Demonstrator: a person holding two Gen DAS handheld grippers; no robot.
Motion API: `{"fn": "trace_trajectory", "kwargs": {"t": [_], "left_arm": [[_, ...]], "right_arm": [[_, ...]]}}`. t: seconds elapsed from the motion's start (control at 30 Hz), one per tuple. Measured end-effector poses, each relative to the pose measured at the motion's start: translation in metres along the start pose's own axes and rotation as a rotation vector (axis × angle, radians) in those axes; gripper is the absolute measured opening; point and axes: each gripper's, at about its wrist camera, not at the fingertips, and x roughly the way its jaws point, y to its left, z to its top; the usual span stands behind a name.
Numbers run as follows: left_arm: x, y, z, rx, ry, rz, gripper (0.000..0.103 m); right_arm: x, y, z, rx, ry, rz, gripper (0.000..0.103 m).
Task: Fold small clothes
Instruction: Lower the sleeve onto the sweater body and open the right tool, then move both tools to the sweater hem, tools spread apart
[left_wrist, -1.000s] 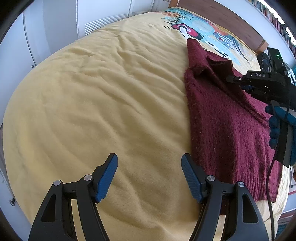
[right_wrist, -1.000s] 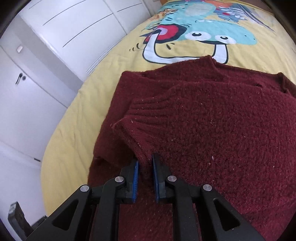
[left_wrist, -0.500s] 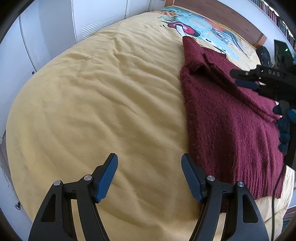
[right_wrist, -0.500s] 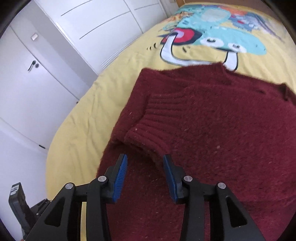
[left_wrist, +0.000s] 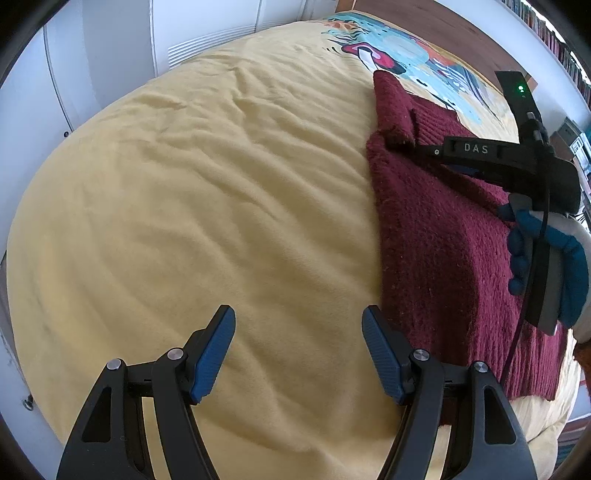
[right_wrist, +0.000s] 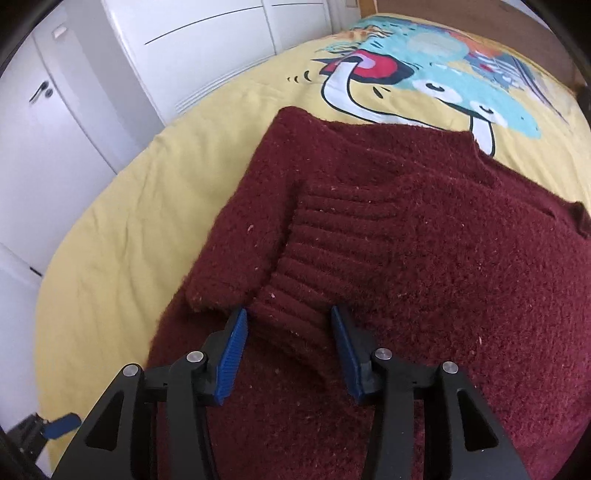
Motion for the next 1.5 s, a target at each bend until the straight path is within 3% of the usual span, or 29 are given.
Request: {"fn": "trace_trajectory", "kwargs": {"t": [0.23,0.33,0.47,0.67,0.73,0.87,0.97,1.03,1.23,1.5], "left_arm": [[-0.004,-0.004,-0.003,0.014,-0.012,0.013,0.066],[-0.005,-0.006,-0.005,0.018,-0.016,0.023,0.066],[-0.005,-0.01,-0.006,0.033,-0.018,0.042,0.066],[-0.008,-0.017,-0.006,0.053,-0.022,0.063,0.066],[-0.009,-0.018,-0.006,0.057,-0.028,0.074,0.066],[-0.01,-0.022,-0.004,0.064,-0.035,0.09,0.066],[-0.012,-0.028,-0.004,0.071,-0.045,0.087,0.066],[-0.014,-0.034,-0.004,0.075,-0.056,0.077,0.066],[-0.023,-0.049,-0.003,0.107,-0.076,0.069,0.066],[-0.04,-0.063,-0.006,0.147,-0.083,0.049,0.066]], "right_arm": [[-0.048,-0.019,-0.022,0.006,-0.045,0.022,0.049],[-0.071,-0.053,-0.039,0.043,-0.091,-0.076,0.049],[-0.078,-0.112,-0.059,0.154,-0.083,-0.214,0.049],[-0.088,-0.141,-0.083,0.217,-0.058,-0.107,0.049],[-0.106,-0.148,-0.085,0.22,-0.092,-0.096,0.049],[-0.136,-0.186,-0.085,0.282,-0.158,-0.2,0.049],[-0.137,-0.222,-0.097,0.359,-0.121,-0.255,0.049],[-0.13,-0.233,-0.105,0.385,-0.069,-0.222,0.049],[-0.155,-0.225,-0.121,0.38,-0.079,-0.194,0.049],[-0.208,-0.224,-0.172,0.381,-0.115,-0.224,0.049]]}}
